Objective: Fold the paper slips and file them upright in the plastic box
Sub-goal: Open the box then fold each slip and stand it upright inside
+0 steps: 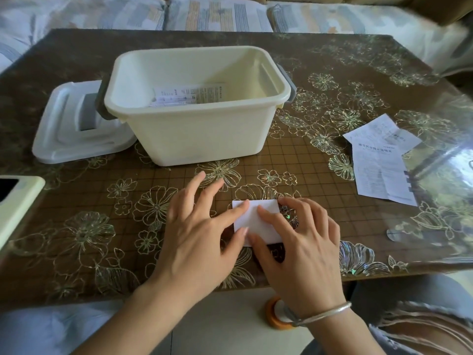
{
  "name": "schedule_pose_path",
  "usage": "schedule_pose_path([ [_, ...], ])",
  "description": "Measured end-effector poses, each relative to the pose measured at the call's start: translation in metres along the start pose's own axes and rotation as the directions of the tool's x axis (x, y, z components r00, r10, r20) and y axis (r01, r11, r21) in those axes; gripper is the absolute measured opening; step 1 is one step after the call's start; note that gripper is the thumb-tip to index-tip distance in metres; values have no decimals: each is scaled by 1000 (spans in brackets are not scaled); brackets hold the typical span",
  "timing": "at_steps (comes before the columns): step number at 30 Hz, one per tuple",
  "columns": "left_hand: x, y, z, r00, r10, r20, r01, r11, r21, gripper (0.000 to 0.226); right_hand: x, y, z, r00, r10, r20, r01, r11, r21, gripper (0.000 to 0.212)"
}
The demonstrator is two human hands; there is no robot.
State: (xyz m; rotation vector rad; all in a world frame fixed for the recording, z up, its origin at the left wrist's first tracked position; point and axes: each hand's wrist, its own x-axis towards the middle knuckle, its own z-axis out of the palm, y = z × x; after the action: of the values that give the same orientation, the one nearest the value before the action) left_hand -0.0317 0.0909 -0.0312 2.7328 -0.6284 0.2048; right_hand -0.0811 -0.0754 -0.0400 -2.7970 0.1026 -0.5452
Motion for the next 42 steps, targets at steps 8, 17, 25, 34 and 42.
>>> schedule_pose_path([
  [8,0,-6,-7,991,38,127,-35,999,-27,60,-3,9,1,1000,6,-5,-6,1000,-21,50],
  [17,10,-7,-24,922,-33,386,23,999,30,59,8,17,-7,996,91,-5,-88,977,192,40],
  [25,8,-4,-23,927,-37,372,59,997,-48,60,29,-18,-33,876,385,290,-364,923,-123,51],
  [34,6,-7,-17,949,-22,314,67,989,-135,76,34,-25,-38,835,430,344,-428,900,-87,39],
  [42,33,2,-34,923,81,377,-53,995,-84,96,53,-21,-39,730,490,477,-480,864,-153,62],
])
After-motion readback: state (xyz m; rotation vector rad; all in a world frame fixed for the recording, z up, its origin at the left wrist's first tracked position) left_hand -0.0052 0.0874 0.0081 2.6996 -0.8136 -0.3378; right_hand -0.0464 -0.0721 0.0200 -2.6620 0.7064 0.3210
